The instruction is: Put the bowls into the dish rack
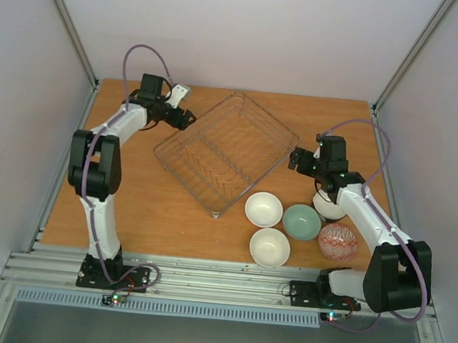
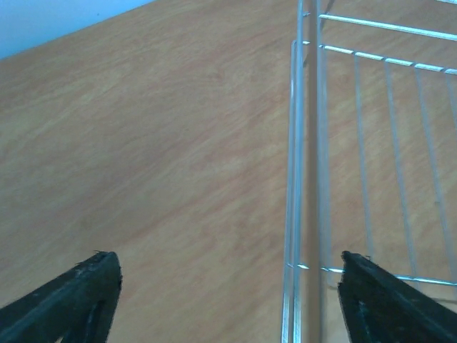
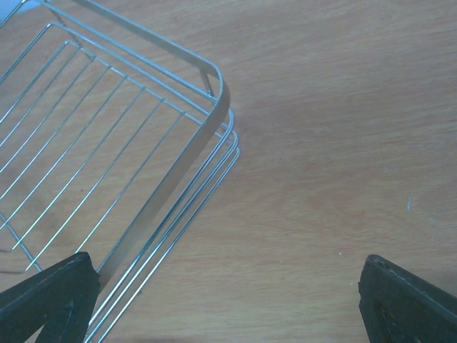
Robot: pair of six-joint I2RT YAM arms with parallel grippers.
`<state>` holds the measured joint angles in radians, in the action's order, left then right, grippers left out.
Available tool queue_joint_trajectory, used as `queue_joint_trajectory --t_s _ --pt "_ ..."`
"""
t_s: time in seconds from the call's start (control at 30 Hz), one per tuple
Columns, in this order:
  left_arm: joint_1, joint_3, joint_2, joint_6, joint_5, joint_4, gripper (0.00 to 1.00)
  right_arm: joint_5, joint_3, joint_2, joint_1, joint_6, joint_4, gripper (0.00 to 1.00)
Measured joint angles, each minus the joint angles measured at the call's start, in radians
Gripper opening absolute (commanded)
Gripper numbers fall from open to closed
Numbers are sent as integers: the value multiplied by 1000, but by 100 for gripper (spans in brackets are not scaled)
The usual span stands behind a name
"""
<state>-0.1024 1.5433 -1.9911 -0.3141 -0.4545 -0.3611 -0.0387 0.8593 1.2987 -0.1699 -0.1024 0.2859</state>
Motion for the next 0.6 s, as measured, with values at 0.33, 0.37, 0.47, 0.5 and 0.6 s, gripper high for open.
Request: queue_joint_trajectory --t_s 0.33,0.37,0.47,0.5,0.6 --pt "-32 241 -182 -4 36 -120 19 9 0 4 -18 -3 0 99" --pt "-32 243 -183 -3 41 -122 14 9 0 6 -20 -3 -1 99" --pt "-33 243 -184 -2 43 -129 1 9 0 19 -24 -3 -4 98" --pt "-34 243 -184 -27 41 -127 0 9 0 24 -26 -3 -6 98" --pt "-37 243 -184 -55 38 -133 0 8 0 36 -31 -3 -8 99"
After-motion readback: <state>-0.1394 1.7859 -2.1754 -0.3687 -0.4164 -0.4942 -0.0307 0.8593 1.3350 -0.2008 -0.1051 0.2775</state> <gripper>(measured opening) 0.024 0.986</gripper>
